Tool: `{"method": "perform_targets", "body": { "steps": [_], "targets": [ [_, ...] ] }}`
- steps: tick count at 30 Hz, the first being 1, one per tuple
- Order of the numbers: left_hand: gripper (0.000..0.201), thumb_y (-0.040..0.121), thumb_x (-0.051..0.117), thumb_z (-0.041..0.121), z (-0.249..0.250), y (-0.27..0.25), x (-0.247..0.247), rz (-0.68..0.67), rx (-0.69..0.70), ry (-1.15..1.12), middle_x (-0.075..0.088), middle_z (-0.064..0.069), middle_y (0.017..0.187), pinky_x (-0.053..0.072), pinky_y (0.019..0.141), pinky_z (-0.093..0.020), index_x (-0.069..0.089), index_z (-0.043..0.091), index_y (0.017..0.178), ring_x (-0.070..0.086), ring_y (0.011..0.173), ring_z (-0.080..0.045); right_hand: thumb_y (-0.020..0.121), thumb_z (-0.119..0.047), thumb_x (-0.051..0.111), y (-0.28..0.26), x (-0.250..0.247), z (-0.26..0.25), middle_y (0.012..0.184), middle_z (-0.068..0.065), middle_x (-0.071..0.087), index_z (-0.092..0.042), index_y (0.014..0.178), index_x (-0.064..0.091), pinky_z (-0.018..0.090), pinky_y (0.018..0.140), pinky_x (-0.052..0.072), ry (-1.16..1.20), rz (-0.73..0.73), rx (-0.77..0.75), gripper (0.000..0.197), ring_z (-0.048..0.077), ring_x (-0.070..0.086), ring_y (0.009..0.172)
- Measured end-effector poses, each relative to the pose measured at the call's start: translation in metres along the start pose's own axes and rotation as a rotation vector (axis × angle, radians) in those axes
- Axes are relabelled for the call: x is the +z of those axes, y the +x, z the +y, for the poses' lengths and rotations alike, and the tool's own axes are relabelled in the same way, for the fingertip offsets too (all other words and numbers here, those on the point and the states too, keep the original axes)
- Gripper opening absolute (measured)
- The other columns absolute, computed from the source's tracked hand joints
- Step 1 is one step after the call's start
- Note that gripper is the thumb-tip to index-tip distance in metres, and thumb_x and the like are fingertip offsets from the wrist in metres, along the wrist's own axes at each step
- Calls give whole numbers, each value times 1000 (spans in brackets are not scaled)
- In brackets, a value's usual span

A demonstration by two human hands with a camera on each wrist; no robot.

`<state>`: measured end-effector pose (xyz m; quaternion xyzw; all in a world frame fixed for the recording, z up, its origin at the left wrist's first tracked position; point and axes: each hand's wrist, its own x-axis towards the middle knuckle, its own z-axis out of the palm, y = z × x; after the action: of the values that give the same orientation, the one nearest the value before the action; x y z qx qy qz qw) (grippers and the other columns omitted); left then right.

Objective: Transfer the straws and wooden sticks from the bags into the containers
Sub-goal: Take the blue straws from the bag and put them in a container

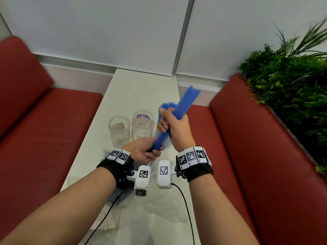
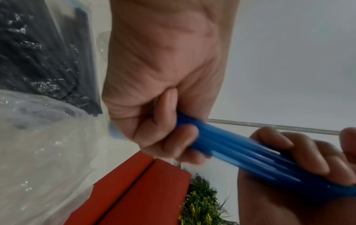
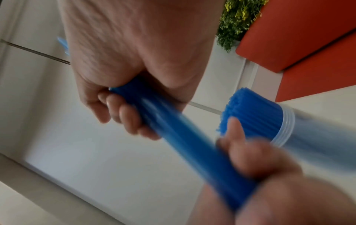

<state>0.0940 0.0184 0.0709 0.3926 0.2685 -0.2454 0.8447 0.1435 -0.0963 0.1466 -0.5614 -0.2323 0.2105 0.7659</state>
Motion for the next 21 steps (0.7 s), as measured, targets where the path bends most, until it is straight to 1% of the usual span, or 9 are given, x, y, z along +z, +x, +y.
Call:
{"method": "perform_targets", "body": {
  "steps": [4,6,9,11,13,15,18,20,21],
  "targets": [
    [19,102,45,24,-3,5,-12,143,118,58,45,-5,55,14,31,-13,47,10,89,31,32,-8,89,-32,71,8,-31,-7,75,6,63,-15,66,59,36,79,50,-422,-143,79,30,19,60,77],
    [21,102,43,22,-7,9,-21,190,138,80,44,-8,58,16,30,-14,45,7,88,32,33,-9,84,-35,73,16,-49,-18,80,3,69,-18,72,68,31,75,53,-560,-207,179,21,15,63,78],
    [16,101,41,16,-12,22,-29,252,189,68,43,-10,63,18,30,-16,48,3,94,37,36,-12,82,-27,78,28,-65,-33,88,12,75,-14,84,77,30,69,59,-601,-278,329,13,25,70,72],
    [21,102,41,18,-15,33,-29,318,220,72,46,-12,67,30,33,-20,52,1,100,45,43,-16,85,-14,76,38,-69,-39,87,17,76,-1,90,75,28,64,60,-597,-235,346,13,28,72,66],
    [30,104,40,21,-19,43,-30,355,208,129,55,-16,72,48,47,-29,56,-4,98,56,54,-24,85,-7,72,51,-71,-43,85,19,76,8,93,69,27,62,60,-651,-143,326,17,27,73,62],
    [31,103,43,19,-25,50,-30,332,141,278,61,-19,79,57,66,-38,60,-6,93,63,65,-29,85,-8,70,66,-74,-44,88,20,76,3,91,70,30,69,63,-744,-75,307,12,26,74,65],
    [22,95,55,18,-34,56,-30,278,2,700,65,-13,99,54,83,-38,67,2,104,65,90,-29,87,-12,68,88,-76,-40,85,20,76,-10,87,69,28,72,61,-848,9,287,2,19,73,63],
    [32,94,57,29,-37,58,-30,286,-83,995,63,-8,118,48,92,-35,65,11,120,61,110,-27,88,-13,66,102,-78,-33,79,16,76,-12,88,69,29,69,60,-900,59,252,4,16,72,61],
    [38,95,53,40,-38,60,-30,272,-117,1106,62,-6,123,49,91,-35,65,15,120,61,108,-26,89,-12,65,108,-79,-29,77,14,76,-12,87,69,27,66,59,-914,73,232,4,15,72,60]
  ]
}}
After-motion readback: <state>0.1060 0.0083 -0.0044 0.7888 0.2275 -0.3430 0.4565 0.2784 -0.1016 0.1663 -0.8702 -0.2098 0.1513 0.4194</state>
